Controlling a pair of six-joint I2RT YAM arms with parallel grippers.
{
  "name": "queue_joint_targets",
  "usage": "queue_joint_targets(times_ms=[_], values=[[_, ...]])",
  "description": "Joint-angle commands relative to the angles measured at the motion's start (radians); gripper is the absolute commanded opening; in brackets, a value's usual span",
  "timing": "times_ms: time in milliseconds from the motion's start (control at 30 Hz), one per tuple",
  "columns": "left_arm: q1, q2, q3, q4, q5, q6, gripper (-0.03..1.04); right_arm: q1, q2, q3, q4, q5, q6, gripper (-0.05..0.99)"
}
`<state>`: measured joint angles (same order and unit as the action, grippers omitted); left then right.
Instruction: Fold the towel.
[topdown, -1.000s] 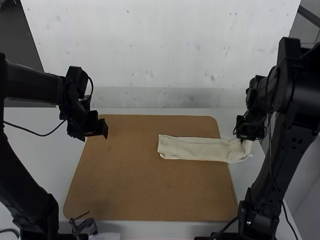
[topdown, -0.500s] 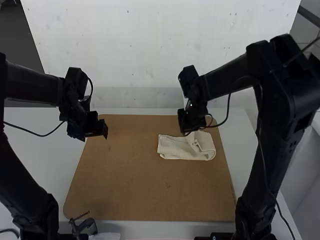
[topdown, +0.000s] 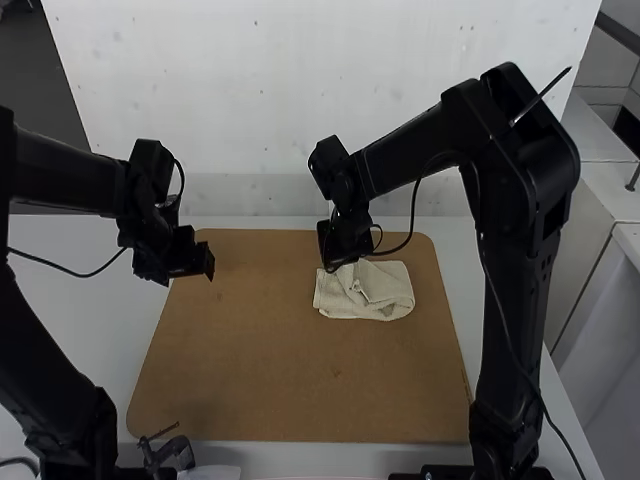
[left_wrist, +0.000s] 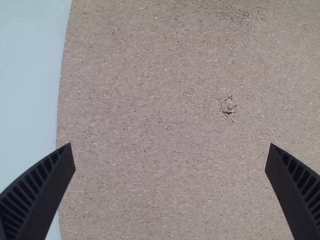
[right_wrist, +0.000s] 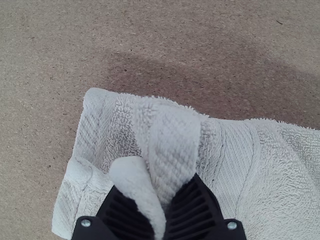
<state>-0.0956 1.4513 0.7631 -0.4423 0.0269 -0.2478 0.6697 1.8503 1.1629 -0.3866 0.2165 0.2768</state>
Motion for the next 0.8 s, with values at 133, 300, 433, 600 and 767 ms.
queue_joint_targets(times_ms=[133, 300, 433, 600, 767], values=[[0.016, -0.006, -0.021, 0.025, 0.007, 0.015, 0.98, 0.031, -0.019, 0.014, 0.037, 0.020, 0.025, 0.48], [0.020, -0.002, -0.022, 0.027, 0.007, 0.015, 0.98, 0.010, -0.109, 0.018, 0.031, 0.020, 0.015, 0.60], [0.022, -0.003, -0.024, 0.027, 0.007, 0.015, 0.98, -0.038, -0.181, 0.018, 0.002, 0.020, -0.002, 0.58], [0.020, -0.005, -0.030, 0.039, 0.007, 0.015, 0.98, -0.104, -0.188, -0.012, -0.015, 0.029, -0.047, 0.02], [0.017, -0.005, -0.033, 0.045, 0.008, 0.015, 0.98, -0.098, -0.143, -0.089, 0.008, 0.035, -0.050, 0.02]])
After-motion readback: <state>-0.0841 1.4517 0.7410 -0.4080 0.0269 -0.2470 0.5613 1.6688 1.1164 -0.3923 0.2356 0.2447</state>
